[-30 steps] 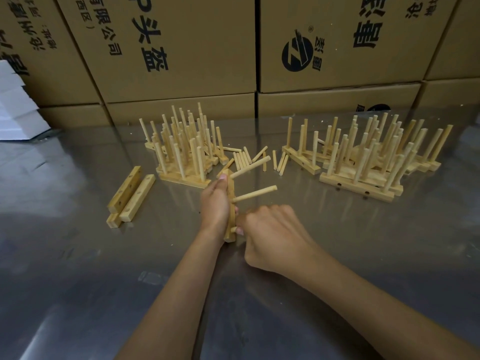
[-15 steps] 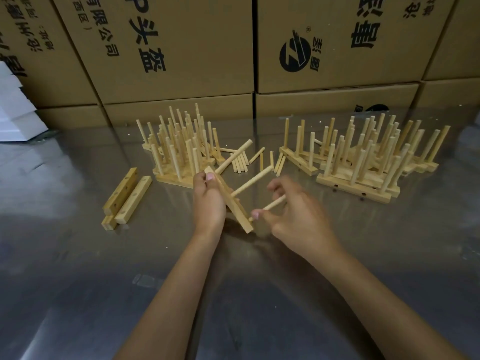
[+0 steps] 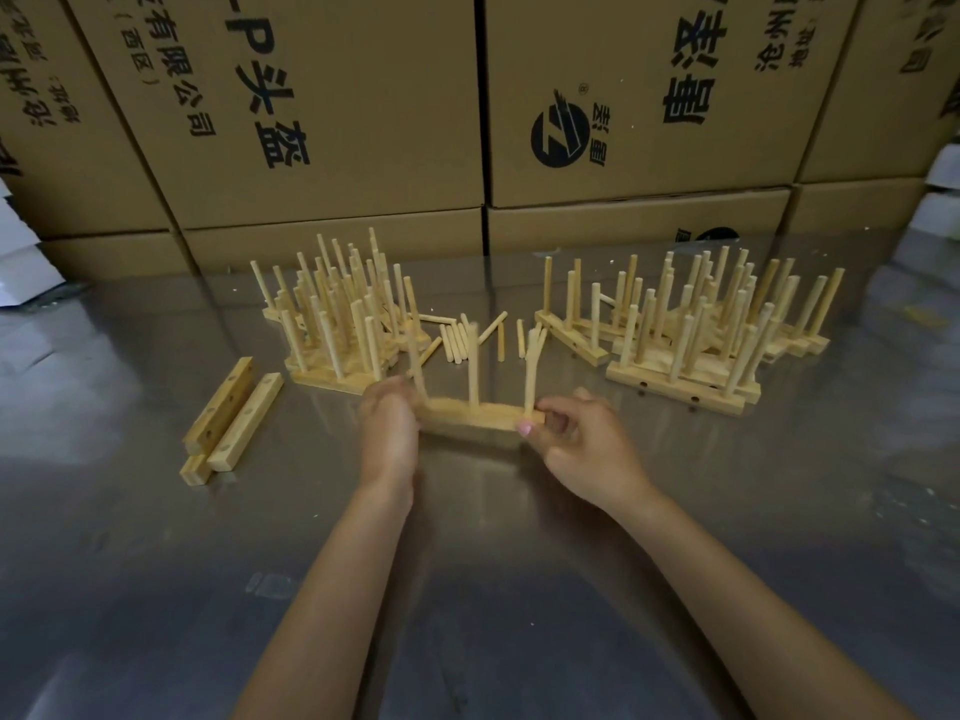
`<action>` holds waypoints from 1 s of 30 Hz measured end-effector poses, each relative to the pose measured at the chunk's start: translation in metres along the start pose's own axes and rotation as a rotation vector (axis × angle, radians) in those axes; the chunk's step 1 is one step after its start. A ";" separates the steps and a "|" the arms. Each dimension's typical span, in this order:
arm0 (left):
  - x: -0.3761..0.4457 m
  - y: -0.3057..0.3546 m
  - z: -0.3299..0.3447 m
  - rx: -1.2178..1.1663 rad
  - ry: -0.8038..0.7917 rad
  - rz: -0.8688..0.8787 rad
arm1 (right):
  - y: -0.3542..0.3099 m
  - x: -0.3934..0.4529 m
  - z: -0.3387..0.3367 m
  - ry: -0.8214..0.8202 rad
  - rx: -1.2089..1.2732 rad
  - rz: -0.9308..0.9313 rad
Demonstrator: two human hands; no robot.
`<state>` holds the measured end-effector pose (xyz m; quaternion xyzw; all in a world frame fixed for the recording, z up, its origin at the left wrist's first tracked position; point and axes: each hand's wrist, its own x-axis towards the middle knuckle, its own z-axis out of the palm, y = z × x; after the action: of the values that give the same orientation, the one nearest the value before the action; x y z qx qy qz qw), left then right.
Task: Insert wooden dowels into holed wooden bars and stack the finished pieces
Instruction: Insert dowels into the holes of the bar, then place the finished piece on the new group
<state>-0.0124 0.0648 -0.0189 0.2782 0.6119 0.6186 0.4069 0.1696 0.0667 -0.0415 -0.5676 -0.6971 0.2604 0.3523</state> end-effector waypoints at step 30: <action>0.029 -0.006 -0.032 0.299 0.347 0.192 | -0.090 0.069 0.132 -0.037 -0.067 -0.002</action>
<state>-0.0536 0.0715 -0.0327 0.2816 0.7281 0.5956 0.1892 0.0032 0.1194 -0.0404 -0.5733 -0.7125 0.2471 0.3203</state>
